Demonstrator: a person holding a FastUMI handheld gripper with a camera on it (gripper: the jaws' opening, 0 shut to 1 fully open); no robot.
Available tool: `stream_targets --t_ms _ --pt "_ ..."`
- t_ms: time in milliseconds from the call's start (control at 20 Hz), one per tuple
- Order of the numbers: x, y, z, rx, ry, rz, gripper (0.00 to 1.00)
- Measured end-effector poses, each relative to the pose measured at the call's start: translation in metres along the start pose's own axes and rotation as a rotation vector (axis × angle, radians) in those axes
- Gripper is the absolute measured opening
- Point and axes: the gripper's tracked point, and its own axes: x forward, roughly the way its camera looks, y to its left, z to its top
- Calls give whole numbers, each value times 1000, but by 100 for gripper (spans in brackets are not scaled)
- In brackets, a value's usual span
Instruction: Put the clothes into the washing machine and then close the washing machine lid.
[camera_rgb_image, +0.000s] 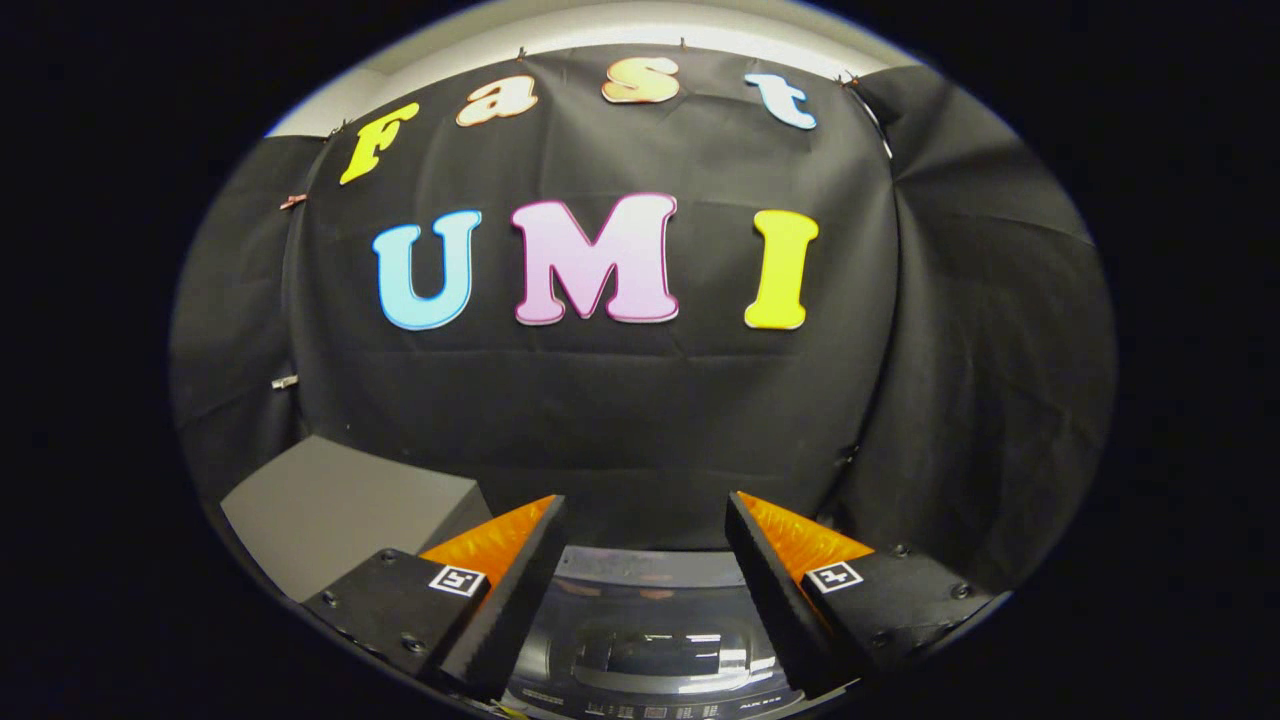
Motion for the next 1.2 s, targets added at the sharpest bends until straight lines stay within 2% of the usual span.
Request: stream_targets --t_ms 150,400,1050,1200 --pt "-10 18 28 7 -69 -29 100" --pt "-28 59 47 -14 -140 -63 100" --pt "-66 223 47 -49 -202 -15 99" --pt "-71 259 38 -22 -185 3 99"
